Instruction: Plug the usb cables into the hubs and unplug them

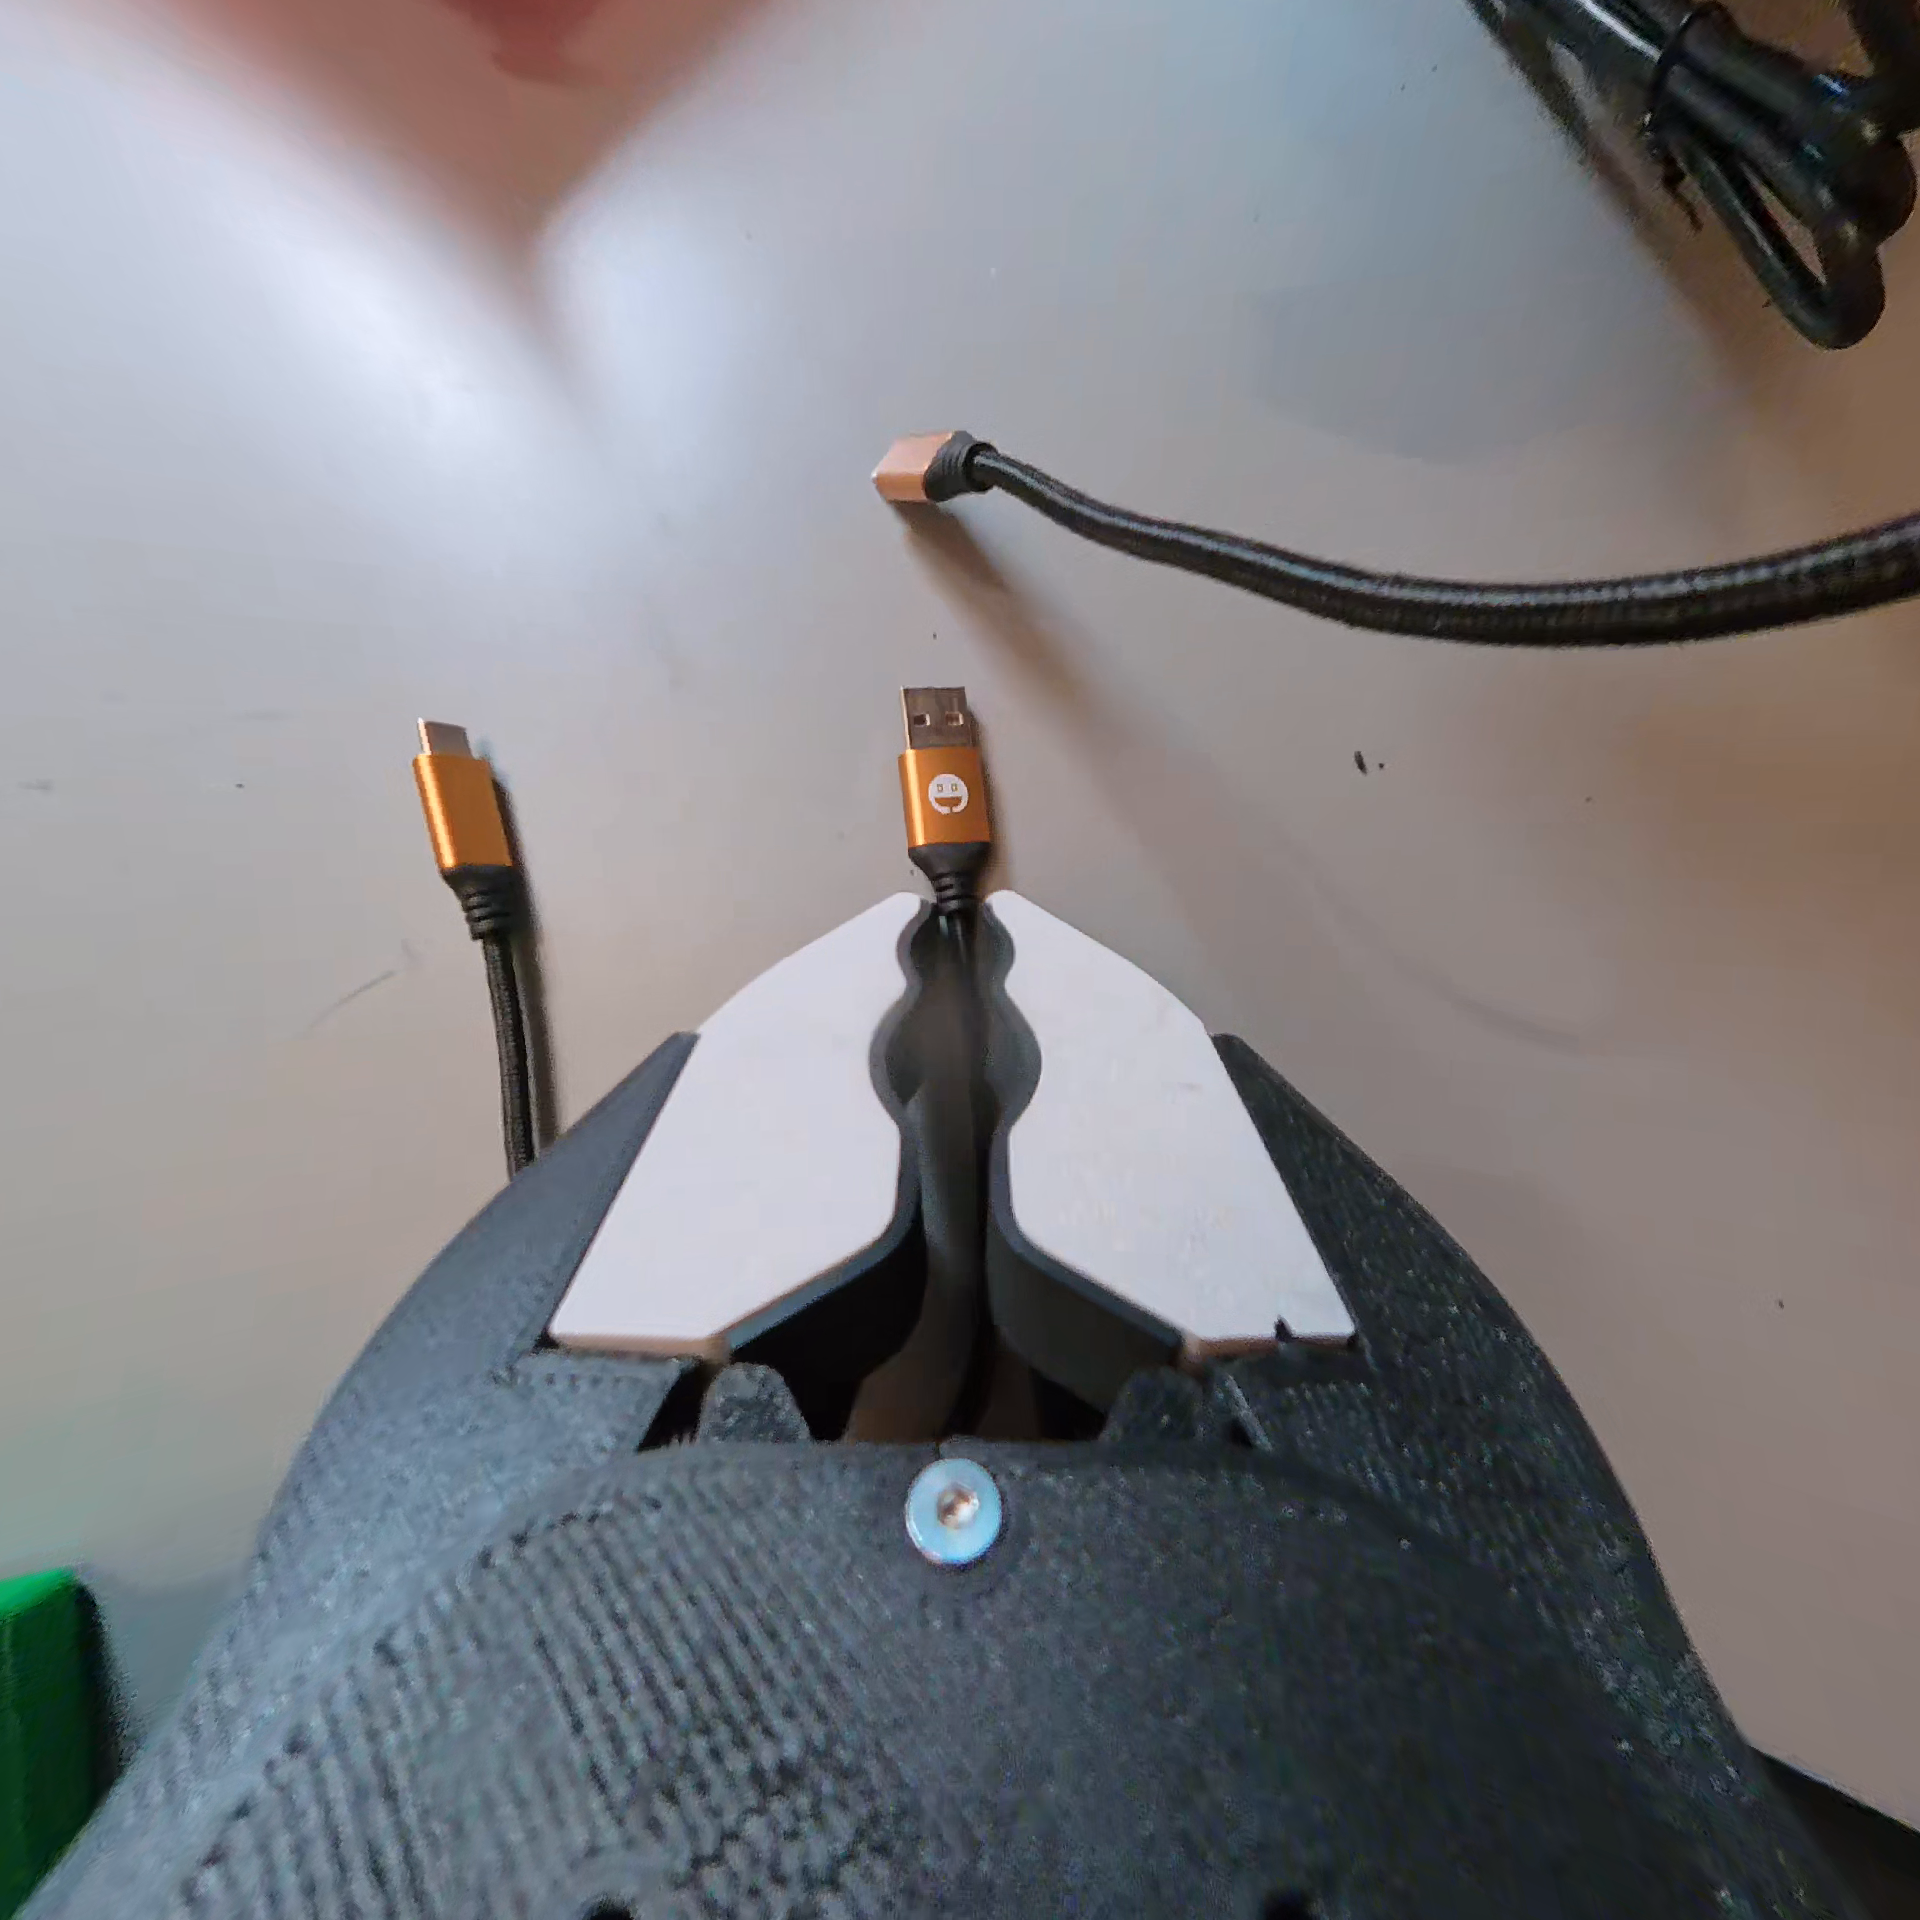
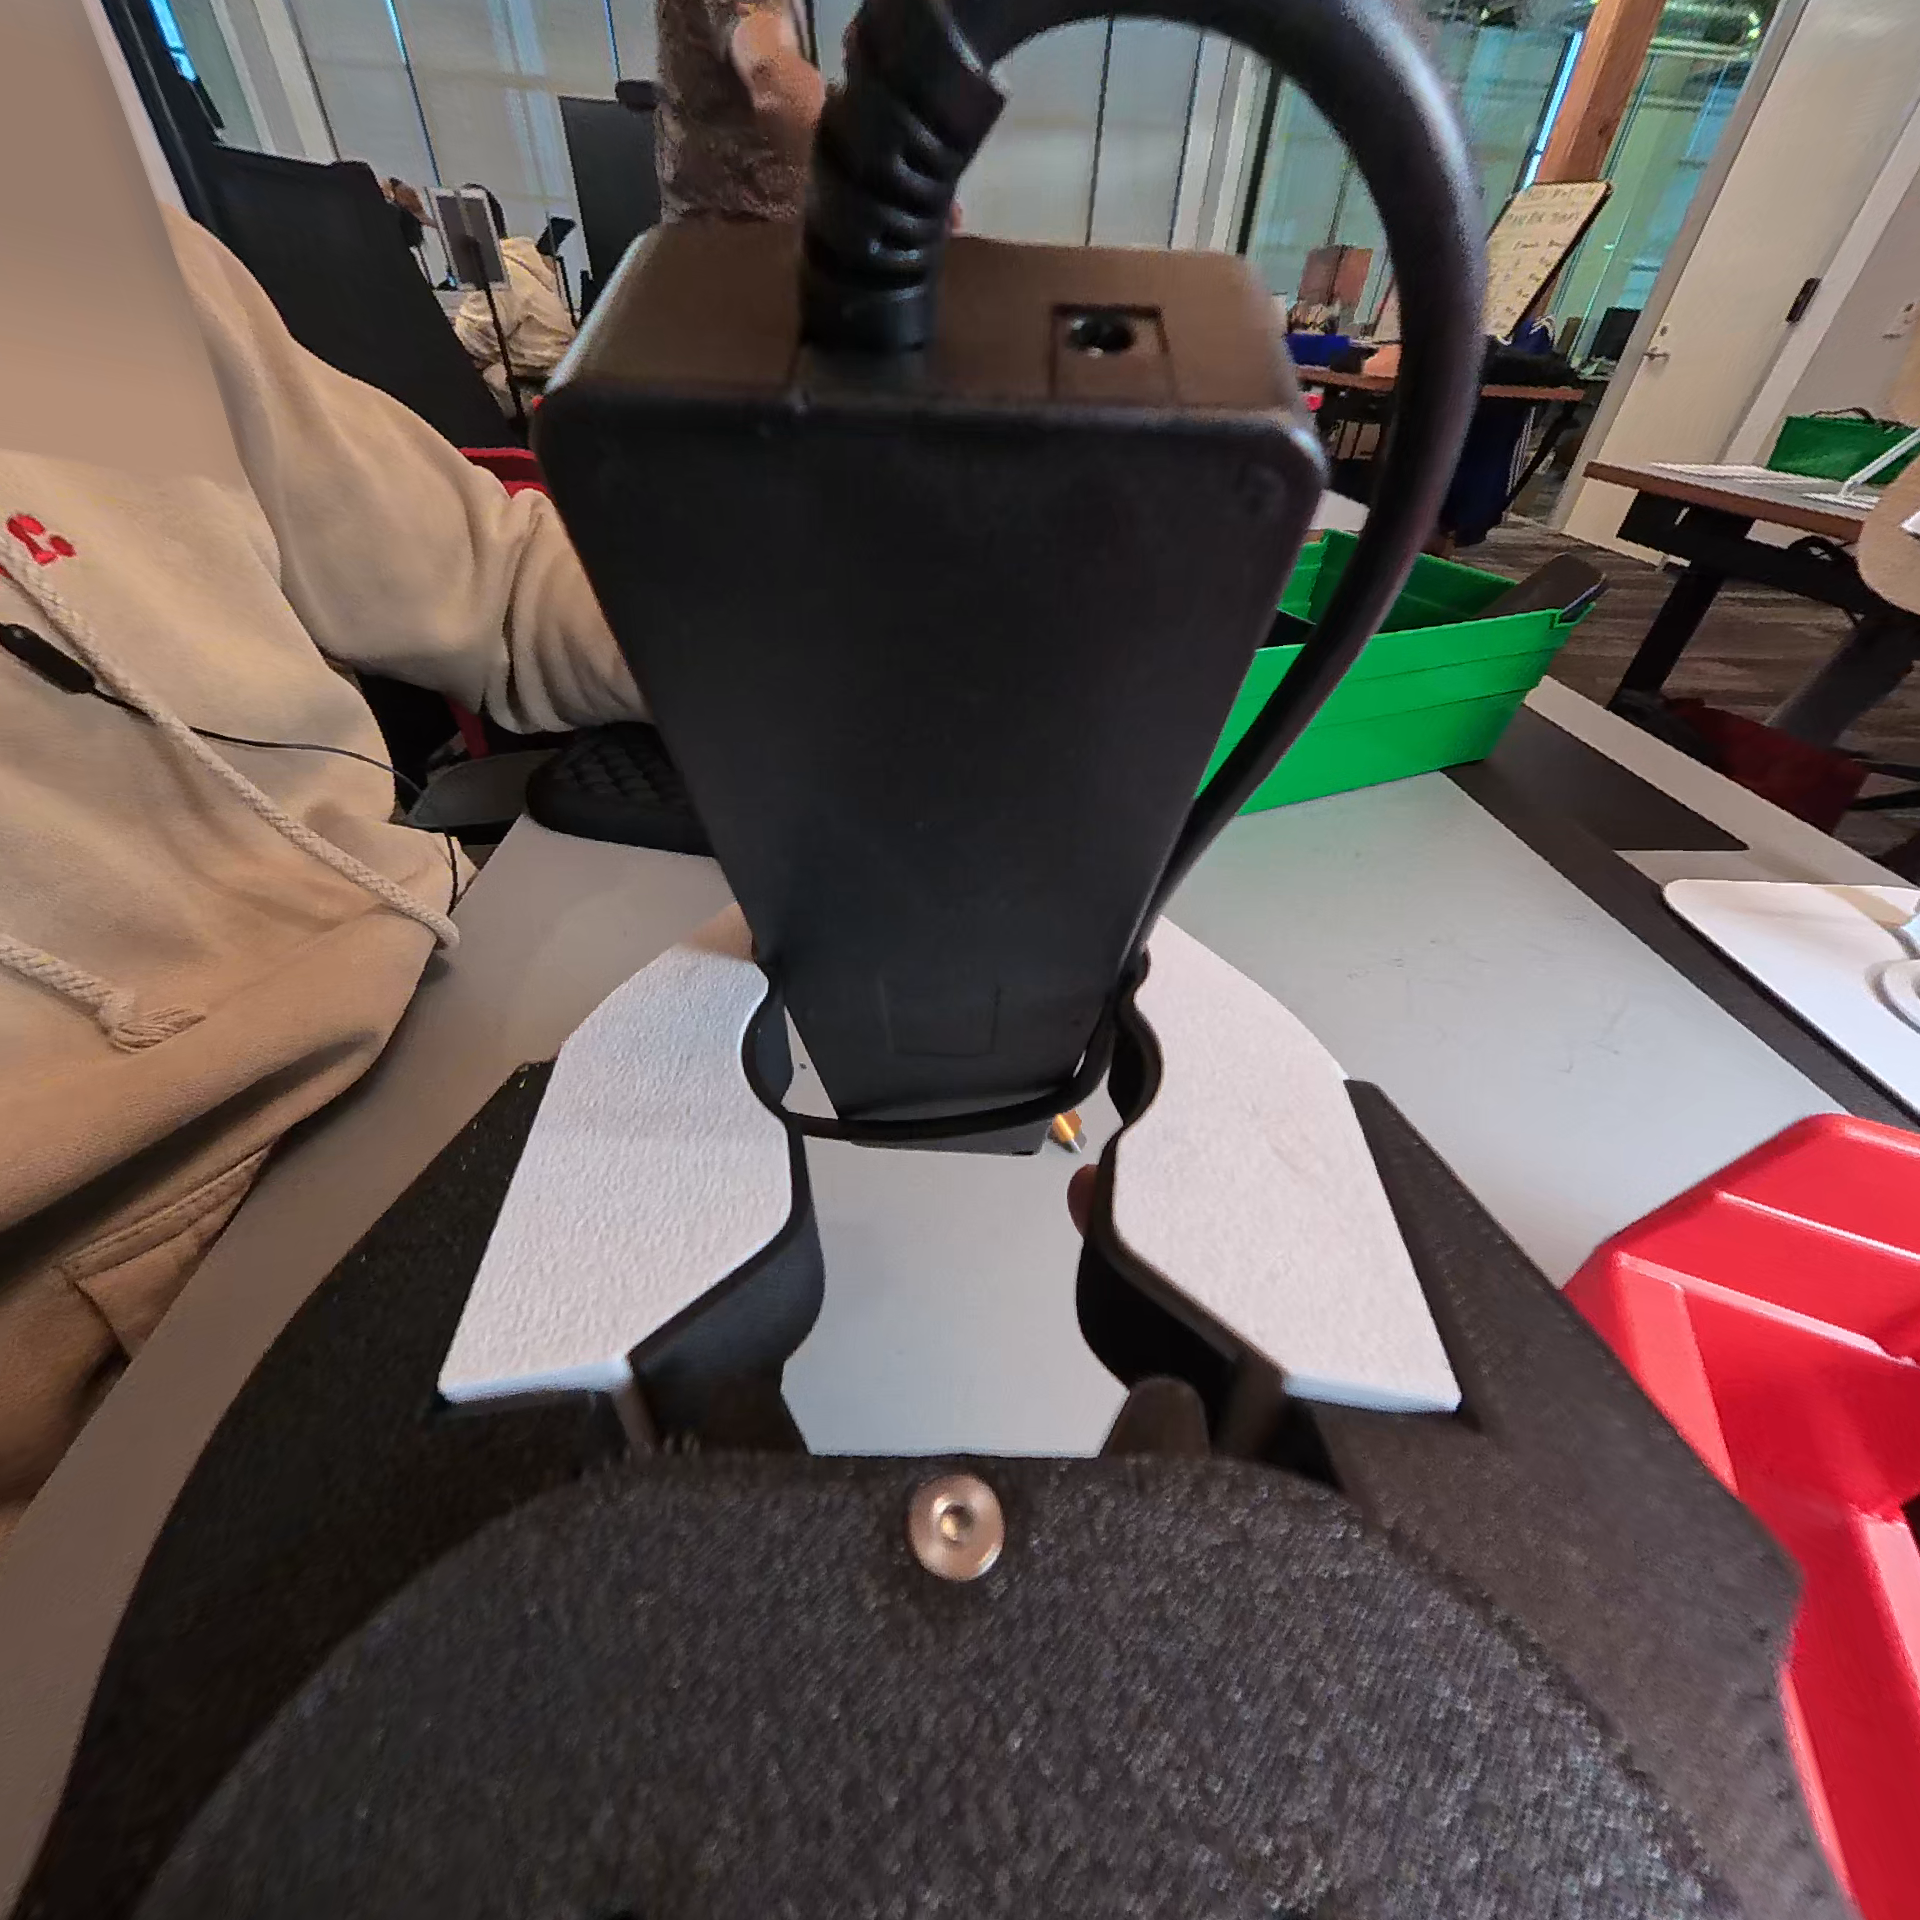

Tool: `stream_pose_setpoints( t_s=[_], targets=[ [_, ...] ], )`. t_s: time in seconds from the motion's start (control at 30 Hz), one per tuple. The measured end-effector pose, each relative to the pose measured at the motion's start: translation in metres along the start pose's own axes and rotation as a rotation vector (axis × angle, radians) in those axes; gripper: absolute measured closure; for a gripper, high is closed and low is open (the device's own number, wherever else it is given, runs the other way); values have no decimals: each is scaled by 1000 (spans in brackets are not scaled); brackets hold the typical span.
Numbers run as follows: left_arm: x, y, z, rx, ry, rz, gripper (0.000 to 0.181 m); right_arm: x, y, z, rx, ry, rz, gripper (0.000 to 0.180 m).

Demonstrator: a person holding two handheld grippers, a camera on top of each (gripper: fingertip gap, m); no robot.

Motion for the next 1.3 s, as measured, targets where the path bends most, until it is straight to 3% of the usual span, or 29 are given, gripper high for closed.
stream_pose_setpoints(
  t_s=[0.13, 0.27, 0.4, 0.57, 0.73, 1.03, 1.3],
  targets=[
    [-14, 0, -7, 54, 120, 11, 175, 1, 0, -2, -6, 14, -7, 120],
    [-67, 18, -7, -32, 48, 210, 175, 4, -2, -6, -11, 61, -26, 121],
    [-97, 60, 24, 5, -128, 263, 175, 17, -8, -15, -40, 91, -93, 121],
    [-73, 97, 56, 32, -293, 73, 175, 34, -13, -28, -116, 77, -206, 121],
    [-47, 108, 60, 35, -338, -75, 175, 41, -17, -34, -160, 72, -263, 121],
    [-36, 112, 59, 57, -342, -125, 175, 43, -19, -37, -174, 84, -287, 121],
    [-42, 111, 61, 73, -353, -57, 175, 44, -20, -38, -155, 98, -279, 121]
  ],
)
Point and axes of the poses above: each gripper's, where its closed fingertips meet, x out along the fingers, y out of its top, z = x × y across the jaws, the point moved 9 cm from there along -x, back along the fingers, and after that the axes turned 12 degrees about -y, right-handed, at the moved point
